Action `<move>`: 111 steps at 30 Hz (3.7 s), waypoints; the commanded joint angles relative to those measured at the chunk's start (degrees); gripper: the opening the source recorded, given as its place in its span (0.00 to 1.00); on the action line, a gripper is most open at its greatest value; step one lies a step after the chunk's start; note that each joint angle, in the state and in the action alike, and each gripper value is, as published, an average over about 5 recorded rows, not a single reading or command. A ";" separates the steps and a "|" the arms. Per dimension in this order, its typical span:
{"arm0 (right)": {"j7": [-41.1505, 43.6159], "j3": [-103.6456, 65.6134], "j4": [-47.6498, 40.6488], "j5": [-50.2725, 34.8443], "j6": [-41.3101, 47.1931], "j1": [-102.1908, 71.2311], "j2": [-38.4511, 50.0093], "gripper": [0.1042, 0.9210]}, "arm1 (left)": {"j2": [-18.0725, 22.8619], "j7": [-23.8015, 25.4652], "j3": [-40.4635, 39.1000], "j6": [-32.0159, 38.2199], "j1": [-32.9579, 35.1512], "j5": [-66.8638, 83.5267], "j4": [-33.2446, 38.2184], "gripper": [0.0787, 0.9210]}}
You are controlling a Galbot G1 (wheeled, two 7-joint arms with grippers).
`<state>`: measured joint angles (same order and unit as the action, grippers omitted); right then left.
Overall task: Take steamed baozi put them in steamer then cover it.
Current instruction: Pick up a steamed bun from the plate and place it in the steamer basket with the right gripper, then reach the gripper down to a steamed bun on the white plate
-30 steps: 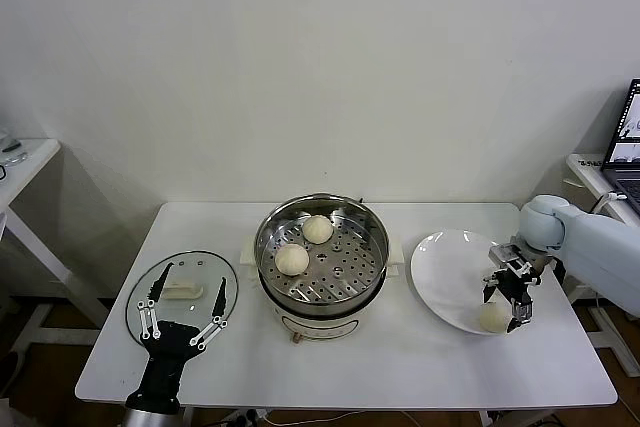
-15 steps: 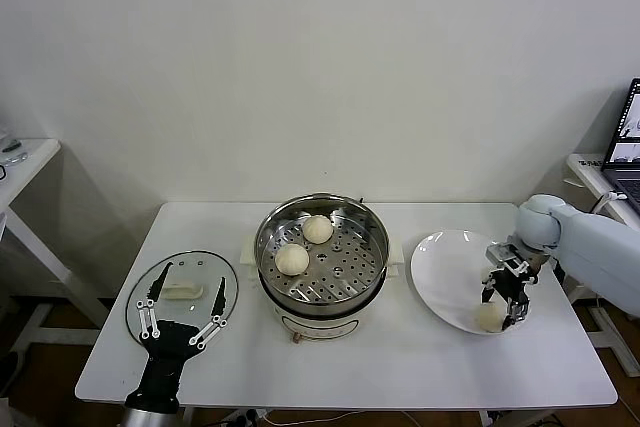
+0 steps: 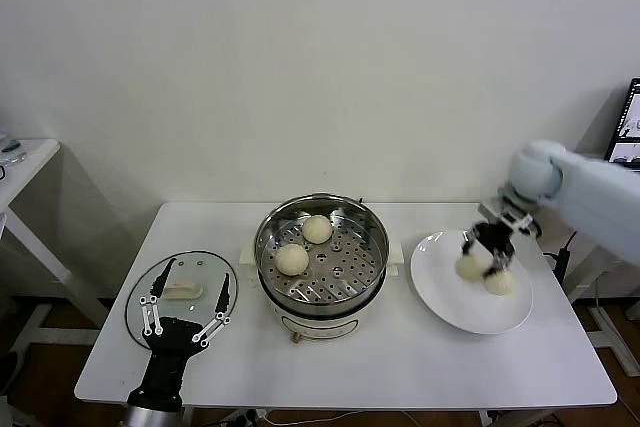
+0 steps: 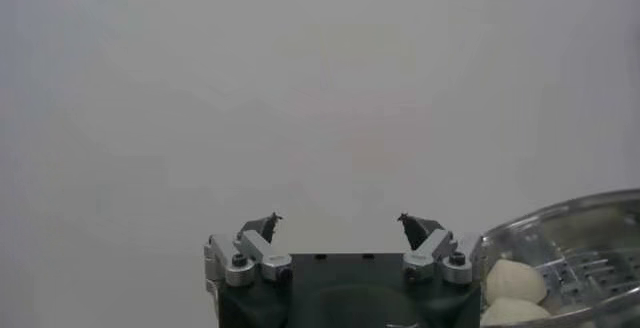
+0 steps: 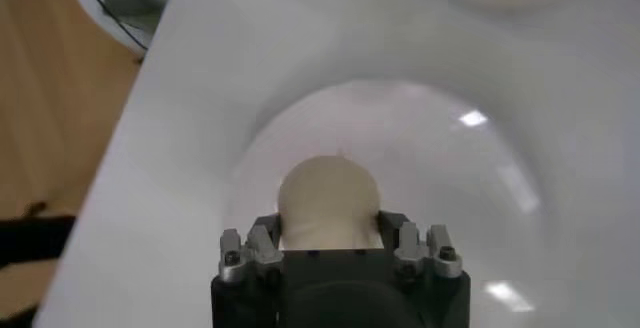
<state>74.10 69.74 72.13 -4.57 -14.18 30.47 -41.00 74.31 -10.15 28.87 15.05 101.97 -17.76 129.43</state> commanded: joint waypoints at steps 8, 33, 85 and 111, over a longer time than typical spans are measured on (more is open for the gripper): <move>-5.96 2.30 11.60 2.45 -17.77 14.49 -15.74 0.68 | -0.01 -0.08 0.36 -0.07 0.52 0.04 0.76 0.88; -8.54 2.75 13.59 16.46 -26.14 -0.08 -24.74 0.68 | -0.10 -0.41 0.59 0.13 -0.01 0.40 0.30 0.88; 3.05 -11.55 -28.54 -1.94 9.65 -3.73 -1.59 0.88 | -0.21 -0.65 -0.35 0.35 -0.04 0.02 -0.10 0.88; -2.60 -21.19 -36.75 9.07 5.41 -25.79 -5.17 0.88 | 0.07 -1.58 0.83 -0.23 0.98 -0.67 0.06 0.88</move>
<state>72.52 50.67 38.52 3.35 -9.22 9.36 -45.45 74.41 -11.47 29.59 14.80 102.84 -18.18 129.64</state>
